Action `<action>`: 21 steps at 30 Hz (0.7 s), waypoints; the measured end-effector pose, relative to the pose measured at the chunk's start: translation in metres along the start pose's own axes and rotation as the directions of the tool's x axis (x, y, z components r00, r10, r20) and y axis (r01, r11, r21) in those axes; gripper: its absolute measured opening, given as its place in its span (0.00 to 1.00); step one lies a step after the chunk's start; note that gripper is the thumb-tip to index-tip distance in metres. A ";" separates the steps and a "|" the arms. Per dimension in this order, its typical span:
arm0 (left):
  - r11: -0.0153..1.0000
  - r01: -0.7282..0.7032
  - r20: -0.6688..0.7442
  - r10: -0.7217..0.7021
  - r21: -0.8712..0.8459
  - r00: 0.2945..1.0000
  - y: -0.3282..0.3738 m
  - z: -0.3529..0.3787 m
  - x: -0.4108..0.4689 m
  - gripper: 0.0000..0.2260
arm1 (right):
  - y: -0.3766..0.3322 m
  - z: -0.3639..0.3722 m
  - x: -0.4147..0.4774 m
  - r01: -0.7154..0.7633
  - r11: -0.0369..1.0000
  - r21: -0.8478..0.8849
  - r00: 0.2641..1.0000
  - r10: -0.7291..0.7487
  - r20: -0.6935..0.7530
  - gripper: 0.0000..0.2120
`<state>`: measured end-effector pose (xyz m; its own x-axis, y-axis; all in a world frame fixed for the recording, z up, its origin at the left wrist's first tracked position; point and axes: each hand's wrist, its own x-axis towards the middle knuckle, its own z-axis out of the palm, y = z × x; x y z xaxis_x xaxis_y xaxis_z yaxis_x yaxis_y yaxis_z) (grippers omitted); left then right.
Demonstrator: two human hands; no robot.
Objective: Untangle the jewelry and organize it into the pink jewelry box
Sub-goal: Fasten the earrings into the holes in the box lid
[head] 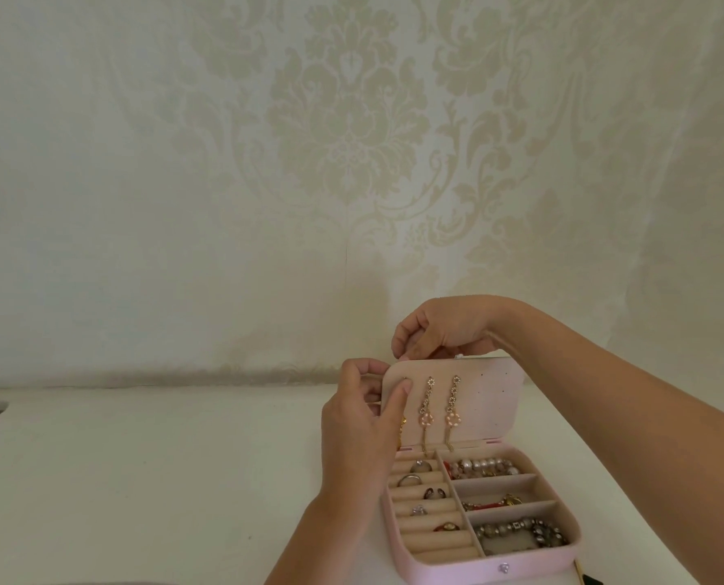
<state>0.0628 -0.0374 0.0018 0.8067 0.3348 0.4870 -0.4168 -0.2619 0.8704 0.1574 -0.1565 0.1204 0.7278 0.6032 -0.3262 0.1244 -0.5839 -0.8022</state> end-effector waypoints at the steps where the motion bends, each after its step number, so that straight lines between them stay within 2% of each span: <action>1: 1.000 0.002 0.002 -0.002 0.000 1.000 0.000 0.000 0.000 0.10 | 0.000 0.000 0.000 -0.017 1.000 -0.006 1.000 0.017 0.022 0.09; 11: 1.000 -0.003 0.016 0.003 0.005 1.000 0.001 -0.002 0.000 0.10 | 0.008 -0.002 0.006 -0.078 0.993 0.093 0.997 0.077 0.007 0.10; 21: 1.000 0.003 0.021 -0.003 -0.007 1.000 0.003 -0.002 0.000 0.09 | 0.006 0.000 0.008 -0.103 0.993 0.053 0.995 0.103 0.011 0.11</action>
<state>0.0609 -0.0360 0.0046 0.8167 0.3163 0.4827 -0.4171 -0.2544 0.8725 0.1638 -0.1557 0.1128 0.7291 0.5462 -0.4124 0.0132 -0.6136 -0.7895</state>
